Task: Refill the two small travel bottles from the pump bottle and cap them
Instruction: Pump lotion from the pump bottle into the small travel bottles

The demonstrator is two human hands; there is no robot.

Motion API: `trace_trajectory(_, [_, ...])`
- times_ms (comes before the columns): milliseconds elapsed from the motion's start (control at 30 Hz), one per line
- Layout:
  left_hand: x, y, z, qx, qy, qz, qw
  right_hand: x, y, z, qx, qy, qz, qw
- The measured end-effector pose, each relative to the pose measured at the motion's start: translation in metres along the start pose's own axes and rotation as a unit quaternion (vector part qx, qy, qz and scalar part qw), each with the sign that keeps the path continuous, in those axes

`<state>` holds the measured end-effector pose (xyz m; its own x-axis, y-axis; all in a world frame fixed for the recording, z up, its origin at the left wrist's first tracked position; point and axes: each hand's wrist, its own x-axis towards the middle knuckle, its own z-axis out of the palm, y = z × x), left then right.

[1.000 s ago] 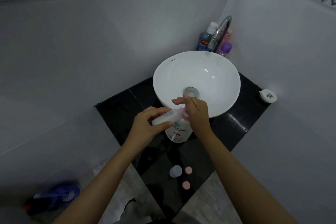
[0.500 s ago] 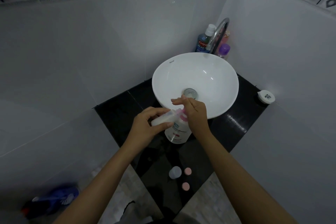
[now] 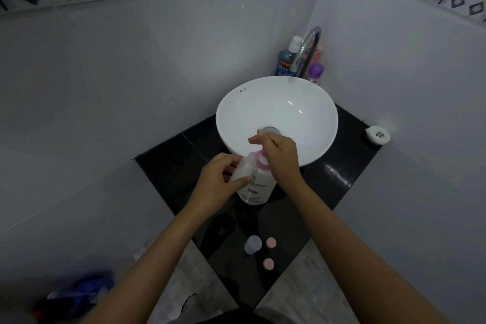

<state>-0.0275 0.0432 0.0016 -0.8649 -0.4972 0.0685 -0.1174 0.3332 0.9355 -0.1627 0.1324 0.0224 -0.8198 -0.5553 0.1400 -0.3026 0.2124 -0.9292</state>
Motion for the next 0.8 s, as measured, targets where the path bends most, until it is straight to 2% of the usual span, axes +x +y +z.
trace_trajectory(167, [-0.011,-0.008,-0.001,-0.058,0.006,-0.02,0.998,-0.002,-0.003,0.0,0.025,0.005,0.02,0.999])
trace_trajectory(267, [-0.025,-0.028,-0.002,-0.01,-0.005,-0.031,0.999,-0.003,-0.005,0.001,0.028,0.006,0.025,0.999])
trace_trajectory(533, [-0.078,-0.094,0.019,0.073,-0.102,-0.089,0.988,-0.003,-0.008,0.002,0.048,0.008,0.044,0.998])
trace_trajectory(800, [-0.085,-0.114,0.029,0.096,-0.118,-0.096,0.984,-0.002,-0.011,0.001,0.068,0.0,0.057,0.996])
